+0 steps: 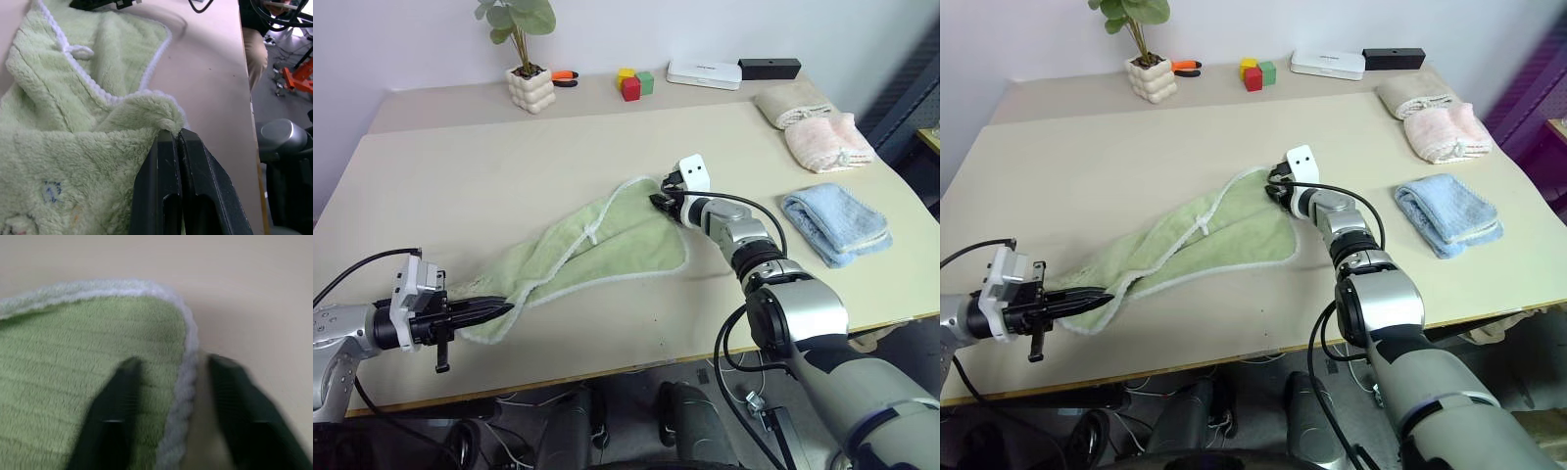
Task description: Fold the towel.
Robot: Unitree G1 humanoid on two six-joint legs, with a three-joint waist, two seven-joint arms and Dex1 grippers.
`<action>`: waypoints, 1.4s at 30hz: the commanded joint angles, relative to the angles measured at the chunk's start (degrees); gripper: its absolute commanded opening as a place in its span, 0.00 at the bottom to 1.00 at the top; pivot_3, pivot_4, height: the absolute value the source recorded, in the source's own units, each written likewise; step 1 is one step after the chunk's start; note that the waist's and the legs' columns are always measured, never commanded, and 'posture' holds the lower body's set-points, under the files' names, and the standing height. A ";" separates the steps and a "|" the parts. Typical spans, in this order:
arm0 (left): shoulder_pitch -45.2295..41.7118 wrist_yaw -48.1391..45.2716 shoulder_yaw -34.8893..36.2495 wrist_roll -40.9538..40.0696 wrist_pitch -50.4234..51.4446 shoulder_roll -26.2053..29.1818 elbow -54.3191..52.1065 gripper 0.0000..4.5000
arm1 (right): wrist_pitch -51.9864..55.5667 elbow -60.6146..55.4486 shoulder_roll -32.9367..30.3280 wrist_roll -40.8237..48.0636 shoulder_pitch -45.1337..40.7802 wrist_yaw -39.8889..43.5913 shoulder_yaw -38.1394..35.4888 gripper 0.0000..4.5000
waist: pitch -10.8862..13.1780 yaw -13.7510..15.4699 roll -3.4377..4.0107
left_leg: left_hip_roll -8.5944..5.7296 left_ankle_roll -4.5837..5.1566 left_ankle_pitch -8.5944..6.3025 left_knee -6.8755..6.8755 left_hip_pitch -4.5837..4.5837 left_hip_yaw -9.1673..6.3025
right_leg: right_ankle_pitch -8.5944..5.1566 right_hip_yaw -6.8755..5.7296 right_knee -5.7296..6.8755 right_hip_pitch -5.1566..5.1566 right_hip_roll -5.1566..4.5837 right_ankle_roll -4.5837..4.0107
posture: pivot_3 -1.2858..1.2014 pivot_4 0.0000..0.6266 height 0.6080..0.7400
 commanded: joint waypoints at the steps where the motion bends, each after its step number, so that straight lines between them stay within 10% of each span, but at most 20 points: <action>1: -1.03 -0.28 0.63 -0.38 -0.96 0.06 0.36 0.00 | 2.77 -1.67 -1.29 -0.26 1.33 2.09 0.55 0.03 | -0.01 0.06 0.00 | 0.00 0.00 0.00 0.00 0.00 0.00 | 0.00 0.00 0.00 0.00 0.00 0.00 | 0.52 0.24 1.00; 15: -8.63 3.67 0.25 0.79 -2.96 -2.70 7.46 0.00 | 32.52 -64.90 -19.90 4.02 34.78 20.85 7.58 0.01 | -0.16 3.40 -0.03 | -0.04 -0.09 -0.08 0.04 0.00 -0.09 | -0.01 -0.02 -0.03 0.02 -0.10 -0.02 | 0.52 0.24 1.00; 22: -14.48 3.79 -1.08 1.84 -4.93 -4.19 11.98 0.00 | 31.05 -71.84 -23.85 5.06 39.00 18.97 6.62 0.01 | -0.23 3.25 -0.11 | -0.05 0.22 -0.27 0.08 0.01 -0.10 | -0.08 -0.04 -0.09 -0.03 -0.15 -0.20 | 0.52 0.24 1.00; 31: -17.55 3.63 -2.63 2.92 -6.47 -4.91 13.86 0.00 | 27.98 -67.61 -25.77 4.60 36.52 17.37 6.80 0.99 | -0.22 3.06 -0.12 | -0.04 0.12 -0.02 0.09 -0.01 -0.04 | 0.02 -0.05 -0.08 0.01 -0.11 -0.04 | 0.52 0.24 1.00; 42: -17.62 3.91 -3.20 3.28 -7.12 -5.36 13.47 0.00 | 27.79 -55.01 -21.10 8.90 27.32 12.57 2.14 0.99 | -0.21 2.95 -0.12 | -0.04 0.15 -0.01 0.13 -0.02 -0.05 | 0.02 -0.05 -0.06 0.03 -0.10 -0.03 | 0.52 0.24 1.00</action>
